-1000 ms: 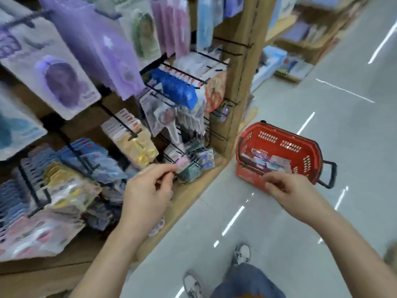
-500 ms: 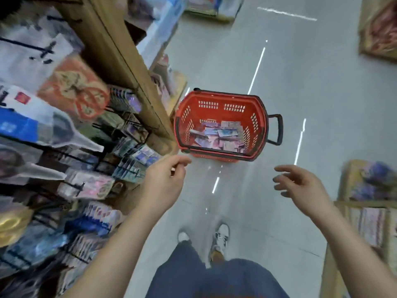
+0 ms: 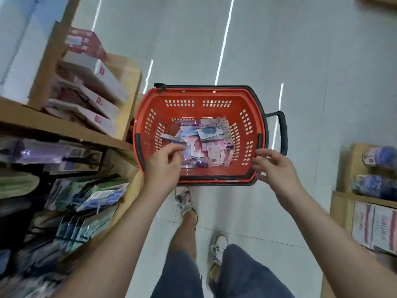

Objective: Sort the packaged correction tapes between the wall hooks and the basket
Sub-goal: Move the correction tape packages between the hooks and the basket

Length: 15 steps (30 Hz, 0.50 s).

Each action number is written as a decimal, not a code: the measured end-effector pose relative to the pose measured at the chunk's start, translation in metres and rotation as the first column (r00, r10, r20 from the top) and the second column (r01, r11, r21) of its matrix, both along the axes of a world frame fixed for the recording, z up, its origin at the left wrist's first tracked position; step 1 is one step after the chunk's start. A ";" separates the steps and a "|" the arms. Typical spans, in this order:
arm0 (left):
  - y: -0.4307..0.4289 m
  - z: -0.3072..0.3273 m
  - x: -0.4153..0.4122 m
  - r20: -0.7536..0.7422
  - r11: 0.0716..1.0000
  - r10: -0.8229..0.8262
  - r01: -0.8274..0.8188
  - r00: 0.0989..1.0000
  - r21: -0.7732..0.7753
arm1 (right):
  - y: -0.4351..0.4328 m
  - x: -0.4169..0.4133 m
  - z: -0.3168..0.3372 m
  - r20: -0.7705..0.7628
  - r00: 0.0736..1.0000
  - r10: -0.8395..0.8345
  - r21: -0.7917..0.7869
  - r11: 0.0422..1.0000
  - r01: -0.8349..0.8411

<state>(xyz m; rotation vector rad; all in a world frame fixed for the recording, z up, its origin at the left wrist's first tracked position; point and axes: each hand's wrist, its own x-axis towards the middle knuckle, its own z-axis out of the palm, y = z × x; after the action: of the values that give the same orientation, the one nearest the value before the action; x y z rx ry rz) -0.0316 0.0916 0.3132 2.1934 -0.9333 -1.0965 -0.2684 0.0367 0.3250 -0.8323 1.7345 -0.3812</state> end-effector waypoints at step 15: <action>-0.164 -0.412 -0.026 -0.255 0.922 0.111 -0.004 0.960 0.386 | -0.127 0.057 -0.434 -0.042 0.970 -0.241 0.427 0.873 0.236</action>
<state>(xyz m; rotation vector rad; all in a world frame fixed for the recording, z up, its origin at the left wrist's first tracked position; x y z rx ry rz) -0.0576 -0.0720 -0.0987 2.2659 -0.5631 -1.6161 -0.2116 -0.0904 -0.1093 -0.2949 1.8228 -0.1514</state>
